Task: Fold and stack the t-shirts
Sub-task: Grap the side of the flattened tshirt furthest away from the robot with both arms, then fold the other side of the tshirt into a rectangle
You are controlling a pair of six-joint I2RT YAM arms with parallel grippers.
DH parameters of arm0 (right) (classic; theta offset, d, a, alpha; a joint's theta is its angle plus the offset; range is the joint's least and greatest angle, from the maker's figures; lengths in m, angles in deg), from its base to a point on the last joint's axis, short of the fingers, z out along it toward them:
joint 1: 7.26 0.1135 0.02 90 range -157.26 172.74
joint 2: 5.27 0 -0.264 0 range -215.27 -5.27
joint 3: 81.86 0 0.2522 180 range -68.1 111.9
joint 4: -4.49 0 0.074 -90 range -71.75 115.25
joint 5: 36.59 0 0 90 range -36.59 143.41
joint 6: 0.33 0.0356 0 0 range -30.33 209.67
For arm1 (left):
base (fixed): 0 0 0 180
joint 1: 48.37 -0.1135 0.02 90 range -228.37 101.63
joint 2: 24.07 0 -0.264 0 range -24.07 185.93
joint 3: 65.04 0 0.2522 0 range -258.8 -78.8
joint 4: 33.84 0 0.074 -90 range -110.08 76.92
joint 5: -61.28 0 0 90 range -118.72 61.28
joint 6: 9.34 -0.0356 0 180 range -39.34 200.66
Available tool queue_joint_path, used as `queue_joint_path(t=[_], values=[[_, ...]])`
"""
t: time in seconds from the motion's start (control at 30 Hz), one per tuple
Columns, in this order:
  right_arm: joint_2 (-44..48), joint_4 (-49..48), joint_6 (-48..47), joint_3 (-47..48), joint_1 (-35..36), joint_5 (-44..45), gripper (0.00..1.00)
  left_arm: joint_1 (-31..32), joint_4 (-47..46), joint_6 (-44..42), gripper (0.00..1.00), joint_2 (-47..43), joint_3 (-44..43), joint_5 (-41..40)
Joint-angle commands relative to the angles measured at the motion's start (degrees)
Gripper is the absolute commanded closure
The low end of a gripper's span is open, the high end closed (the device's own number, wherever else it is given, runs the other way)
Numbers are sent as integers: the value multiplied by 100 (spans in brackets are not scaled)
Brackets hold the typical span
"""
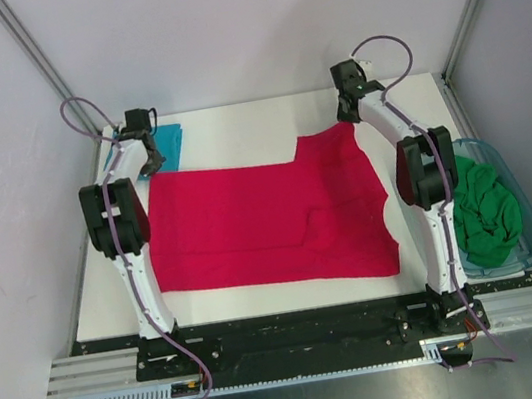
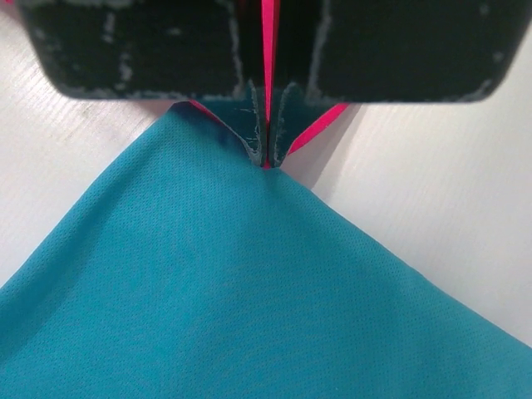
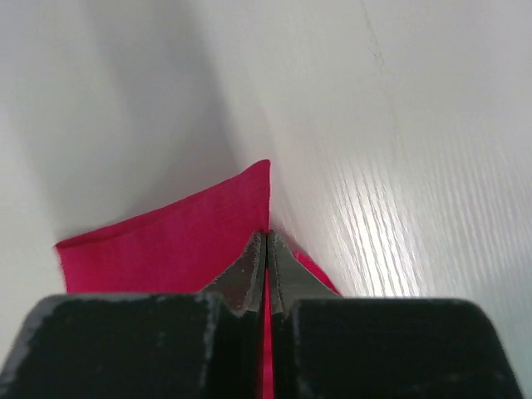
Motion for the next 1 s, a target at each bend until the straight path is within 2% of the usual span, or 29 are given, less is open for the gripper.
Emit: queue_joint_path(t=[0.0,0.4,0.77,0.97], values=[[982,-36,300,-540,79,30,100,-69,-157,-18,100,-624,163,-194],[2980,-84,985,-3207,299,-451,100,-142,-222,203,100,-1294,1218,-510],[4398,281,1222,-4493,1071,-377,100,-192,-445,227,100,-1691,1927,-421],[4816,117,1145,-4702,905,-246,100,-189,-581,188,100,-1733,1831,-287]])
